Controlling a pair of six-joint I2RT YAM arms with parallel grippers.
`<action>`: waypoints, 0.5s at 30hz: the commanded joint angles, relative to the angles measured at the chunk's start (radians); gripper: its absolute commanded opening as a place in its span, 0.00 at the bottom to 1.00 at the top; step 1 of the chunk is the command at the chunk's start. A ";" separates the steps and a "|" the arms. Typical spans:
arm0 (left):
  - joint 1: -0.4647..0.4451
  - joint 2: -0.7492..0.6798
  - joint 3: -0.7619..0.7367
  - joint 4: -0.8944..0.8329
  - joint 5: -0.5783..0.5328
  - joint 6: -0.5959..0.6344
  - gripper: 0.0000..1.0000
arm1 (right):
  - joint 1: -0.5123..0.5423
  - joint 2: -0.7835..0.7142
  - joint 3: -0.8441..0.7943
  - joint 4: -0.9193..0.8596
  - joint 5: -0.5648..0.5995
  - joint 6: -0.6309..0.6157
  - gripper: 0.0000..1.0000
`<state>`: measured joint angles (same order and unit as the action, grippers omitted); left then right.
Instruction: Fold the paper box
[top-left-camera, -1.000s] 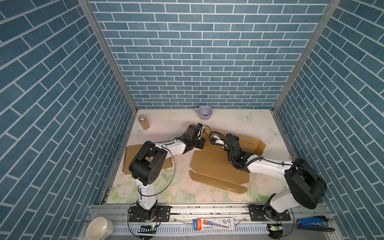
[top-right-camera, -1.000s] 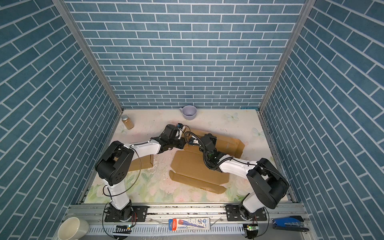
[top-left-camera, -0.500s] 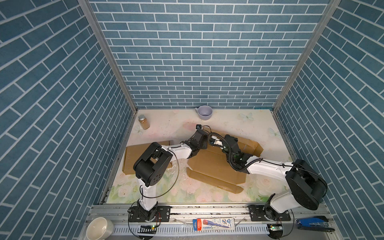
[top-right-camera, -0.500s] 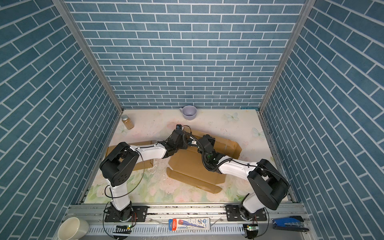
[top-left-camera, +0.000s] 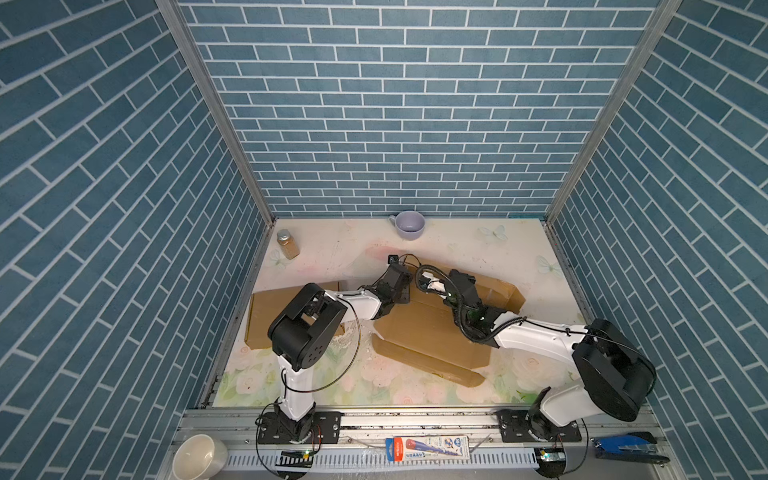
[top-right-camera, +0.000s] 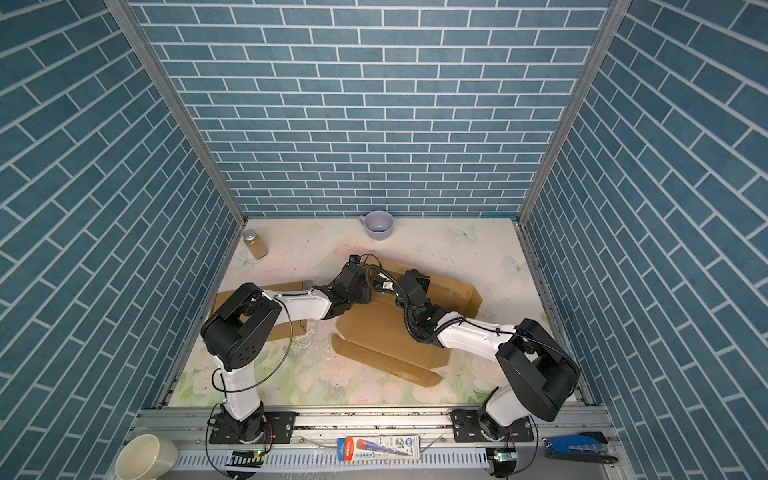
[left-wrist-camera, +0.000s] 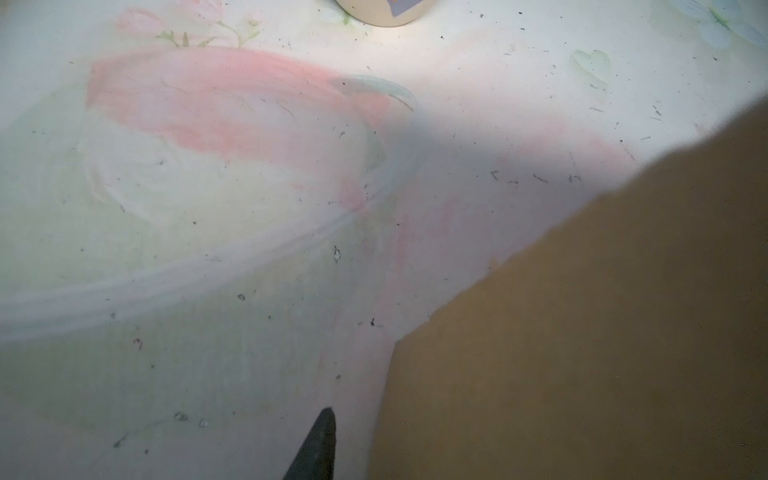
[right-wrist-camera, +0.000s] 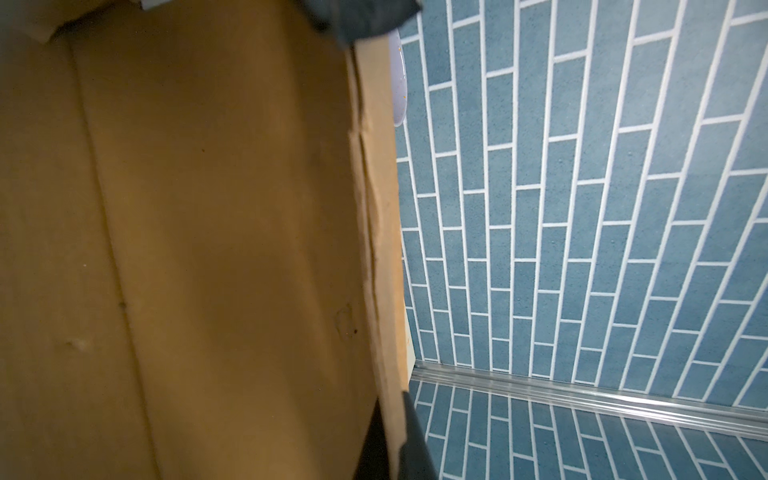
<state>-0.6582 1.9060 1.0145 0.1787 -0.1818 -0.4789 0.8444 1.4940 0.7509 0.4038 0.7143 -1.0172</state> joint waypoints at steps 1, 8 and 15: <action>0.011 0.015 -0.023 0.018 0.015 -0.007 0.37 | 0.009 -0.005 -0.029 -0.042 -0.042 0.040 0.00; 0.010 0.060 0.014 -0.001 -0.039 -0.031 0.21 | 0.010 -0.005 -0.026 -0.047 -0.043 0.044 0.00; 0.002 0.040 0.017 -0.038 -0.089 -0.044 0.13 | 0.010 -0.002 -0.029 -0.047 -0.053 0.037 0.00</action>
<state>-0.6716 1.9392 1.0275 0.1982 -0.1932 -0.5117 0.8440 1.4940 0.7509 0.4049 0.7071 -1.0172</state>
